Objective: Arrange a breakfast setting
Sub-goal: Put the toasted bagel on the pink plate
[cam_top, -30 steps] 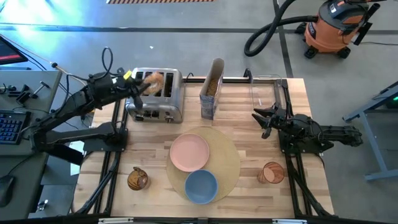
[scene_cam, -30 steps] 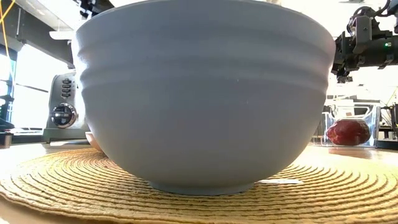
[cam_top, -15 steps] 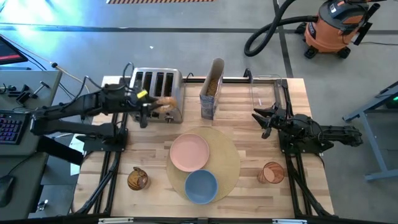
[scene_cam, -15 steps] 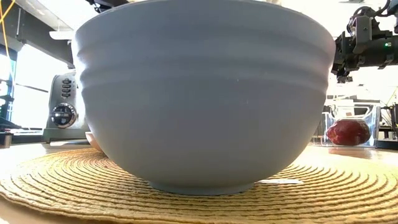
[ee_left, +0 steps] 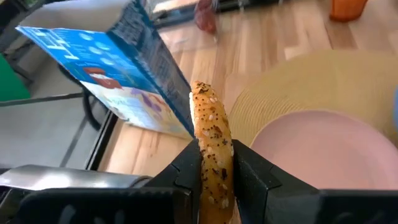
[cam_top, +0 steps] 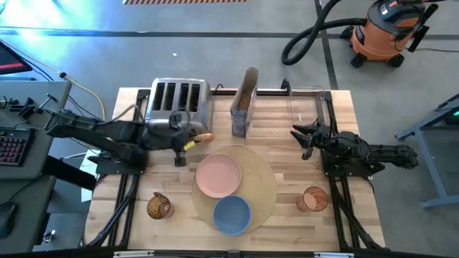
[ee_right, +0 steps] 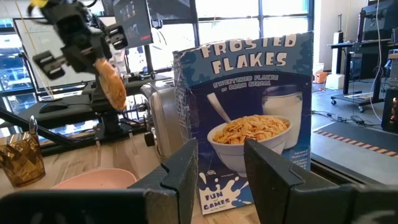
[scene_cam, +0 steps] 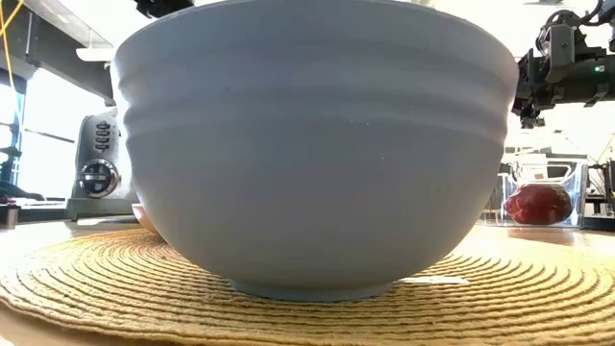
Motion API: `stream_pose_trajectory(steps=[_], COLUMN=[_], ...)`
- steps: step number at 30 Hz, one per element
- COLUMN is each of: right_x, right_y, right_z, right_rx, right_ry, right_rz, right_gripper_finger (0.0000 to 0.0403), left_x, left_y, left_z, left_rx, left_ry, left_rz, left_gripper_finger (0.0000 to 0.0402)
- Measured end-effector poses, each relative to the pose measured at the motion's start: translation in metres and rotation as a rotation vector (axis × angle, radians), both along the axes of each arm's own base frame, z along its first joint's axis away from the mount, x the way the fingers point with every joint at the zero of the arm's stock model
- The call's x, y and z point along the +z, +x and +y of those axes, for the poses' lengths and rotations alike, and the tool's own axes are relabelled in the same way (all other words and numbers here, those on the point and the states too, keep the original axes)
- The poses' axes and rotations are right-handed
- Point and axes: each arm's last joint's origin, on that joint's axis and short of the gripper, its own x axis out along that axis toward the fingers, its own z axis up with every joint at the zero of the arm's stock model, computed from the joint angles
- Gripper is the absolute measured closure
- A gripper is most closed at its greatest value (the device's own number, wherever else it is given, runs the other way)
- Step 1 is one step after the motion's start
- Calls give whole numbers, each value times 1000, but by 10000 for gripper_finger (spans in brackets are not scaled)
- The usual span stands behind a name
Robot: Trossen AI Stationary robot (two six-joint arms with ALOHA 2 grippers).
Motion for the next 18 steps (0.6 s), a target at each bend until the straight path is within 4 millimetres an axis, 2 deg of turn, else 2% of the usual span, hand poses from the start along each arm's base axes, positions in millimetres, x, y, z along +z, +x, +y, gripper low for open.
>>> stream_pose_trajectory(steps=[6, 12, 18], right_x=[0, 0, -1], right_y=[0, 0, 0], right_z=[0, 0, 0], right_rx=[0, 0, 0], right_ry=[0, 0, 0], right_rz=[0, 1, 7], right_gripper_finger=[286, 286, 286], left_x=[-19, -41, -60], left_y=[15, 27, 39], left_z=[-27, -50, -75], left_rx=[-10, 4, -28], left_ry=[49, 172, 230], left_rz=[64, 134, 145], left_gripper_finger=[344, 344, 344])
